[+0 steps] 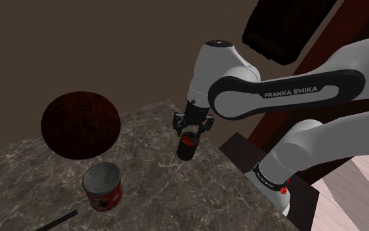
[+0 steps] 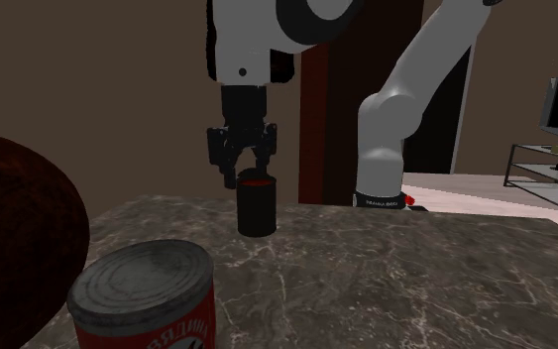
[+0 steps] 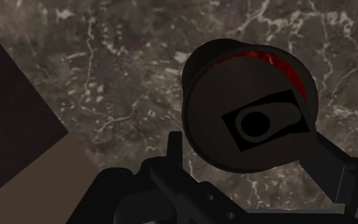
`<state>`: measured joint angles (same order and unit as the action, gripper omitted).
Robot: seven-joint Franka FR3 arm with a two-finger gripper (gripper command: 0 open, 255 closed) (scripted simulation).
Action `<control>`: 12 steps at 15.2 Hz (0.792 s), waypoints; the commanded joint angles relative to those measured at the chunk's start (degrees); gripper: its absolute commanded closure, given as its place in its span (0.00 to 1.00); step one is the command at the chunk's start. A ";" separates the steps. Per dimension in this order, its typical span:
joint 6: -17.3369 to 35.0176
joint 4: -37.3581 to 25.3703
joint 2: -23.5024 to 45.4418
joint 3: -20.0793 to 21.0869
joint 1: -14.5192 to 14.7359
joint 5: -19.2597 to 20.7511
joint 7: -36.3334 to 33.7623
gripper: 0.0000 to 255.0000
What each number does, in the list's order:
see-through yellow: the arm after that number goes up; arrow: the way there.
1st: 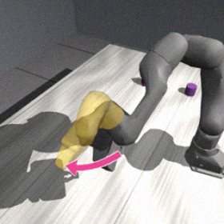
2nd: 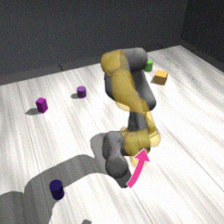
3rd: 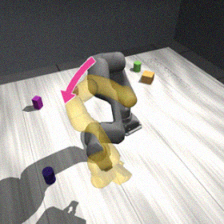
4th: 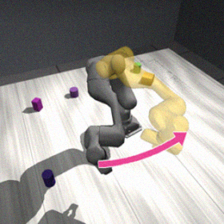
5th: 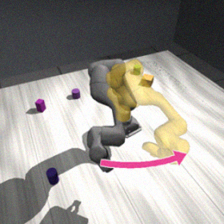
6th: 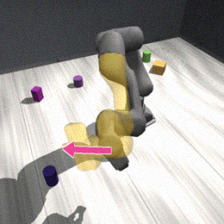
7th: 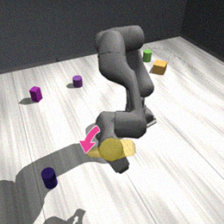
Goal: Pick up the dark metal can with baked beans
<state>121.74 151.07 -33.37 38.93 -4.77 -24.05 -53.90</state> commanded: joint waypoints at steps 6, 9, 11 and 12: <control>-2.71 -1.35 -1.26 -0.96 0.17 0.38 -0.05 1.00; -5.40 -2.90 -2.41 -1.97 0.23 0.87 -0.05 1.00; -7.15 -3.99 -3.06 -2.61 0.24 1.20 -0.07 1.00; -8.01 -4.55 -3.36 -2.92 0.23 1.37 -0.08 1.00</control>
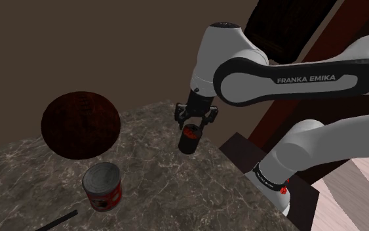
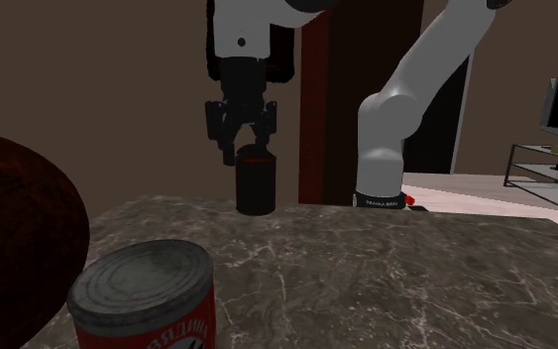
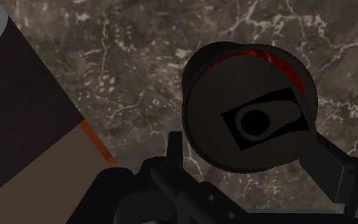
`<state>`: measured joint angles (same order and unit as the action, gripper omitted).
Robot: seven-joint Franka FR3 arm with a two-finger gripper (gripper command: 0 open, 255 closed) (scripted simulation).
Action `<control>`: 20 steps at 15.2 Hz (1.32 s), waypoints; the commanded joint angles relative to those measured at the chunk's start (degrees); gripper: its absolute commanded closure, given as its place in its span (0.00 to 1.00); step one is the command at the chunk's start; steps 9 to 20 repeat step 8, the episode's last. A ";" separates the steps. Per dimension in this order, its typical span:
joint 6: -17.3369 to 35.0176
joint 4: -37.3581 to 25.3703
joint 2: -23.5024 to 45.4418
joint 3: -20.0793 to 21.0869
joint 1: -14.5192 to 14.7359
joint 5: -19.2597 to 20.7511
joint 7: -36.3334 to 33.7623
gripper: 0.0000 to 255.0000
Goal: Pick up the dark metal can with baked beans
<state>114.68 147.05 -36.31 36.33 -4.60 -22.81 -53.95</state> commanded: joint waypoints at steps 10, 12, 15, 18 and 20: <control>-6.07 -4.21 -1.83 -2.12 -0.07 1.22 -0.17 1.00; -6.07 -4.21 -1.83 -2.12 -0.07 1.22 -0.17 1.00; -6.07 -4.21 -1.83 -2.12 -0.07 1.22 -0.17 1.00; -6.07 -4.21 -1.83 -2.12 -0.07 1.22 -0.17 1.00; -6.07 -4.21 -1.83 -2.12 -0.07 1.22 -0.17 1.00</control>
